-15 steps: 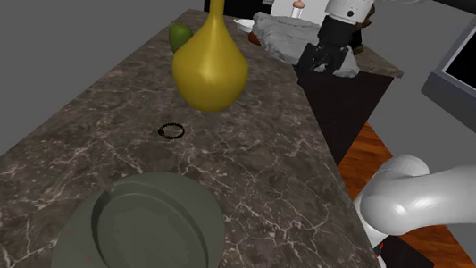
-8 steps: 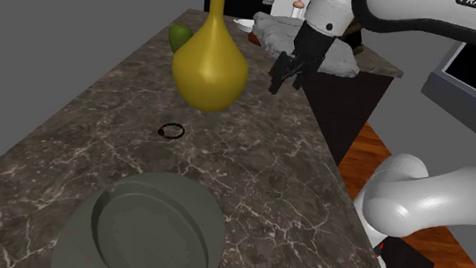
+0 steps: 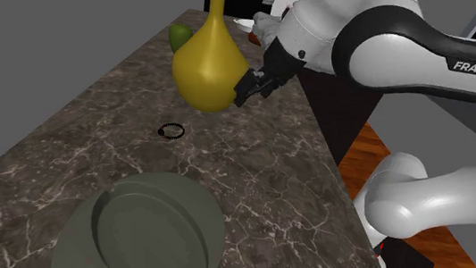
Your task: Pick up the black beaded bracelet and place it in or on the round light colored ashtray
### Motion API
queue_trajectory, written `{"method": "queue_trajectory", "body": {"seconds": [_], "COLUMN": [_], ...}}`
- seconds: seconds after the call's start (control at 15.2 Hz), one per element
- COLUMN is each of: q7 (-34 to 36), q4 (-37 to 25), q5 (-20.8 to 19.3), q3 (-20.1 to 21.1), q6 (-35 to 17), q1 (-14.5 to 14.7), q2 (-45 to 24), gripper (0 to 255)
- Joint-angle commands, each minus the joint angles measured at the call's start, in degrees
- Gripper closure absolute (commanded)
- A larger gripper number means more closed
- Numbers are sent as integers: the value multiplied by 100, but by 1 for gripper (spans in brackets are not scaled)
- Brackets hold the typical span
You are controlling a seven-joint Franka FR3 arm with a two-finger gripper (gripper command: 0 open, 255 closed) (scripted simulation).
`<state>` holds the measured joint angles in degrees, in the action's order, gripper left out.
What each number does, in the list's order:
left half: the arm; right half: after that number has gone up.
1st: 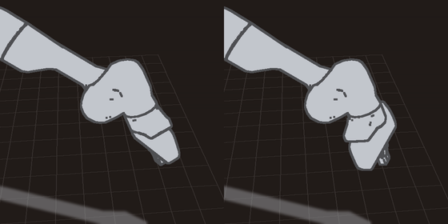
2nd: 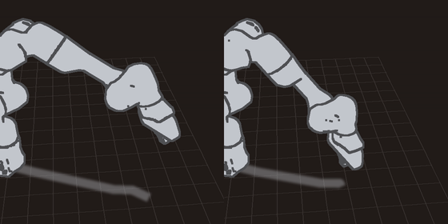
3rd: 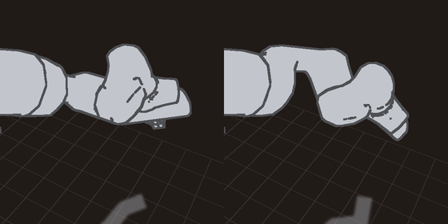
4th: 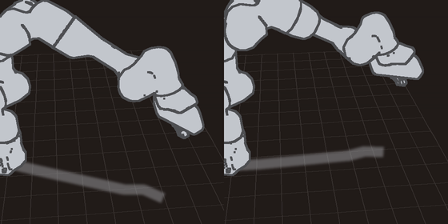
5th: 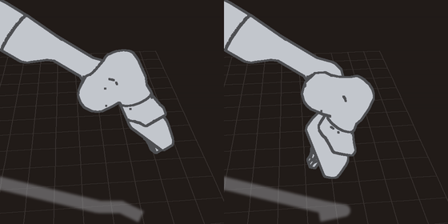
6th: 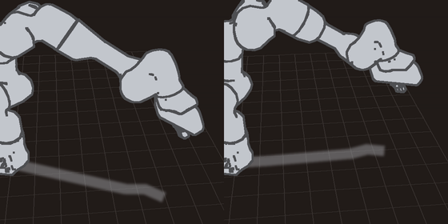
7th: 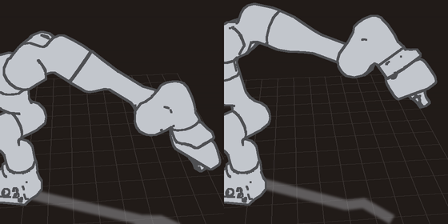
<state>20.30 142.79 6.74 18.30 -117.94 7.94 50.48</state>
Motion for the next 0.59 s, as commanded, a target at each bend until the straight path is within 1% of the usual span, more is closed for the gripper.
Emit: {"method": "queue_trajectory", "body": {"seconds": [0.0,0.26,0.4,0.53], "q7": [194,613,850,1105], "q4": [44,105,93,54], "q5": [0,-97,-195,-324], "q3": [341,1076,1480,1916], "q6": [-438,-1327,-1759,-2175], "q1": [39,-13,-114,-278], "q2": [-49,-246,-365,-485], "gripper": [0,0,0,0]}}
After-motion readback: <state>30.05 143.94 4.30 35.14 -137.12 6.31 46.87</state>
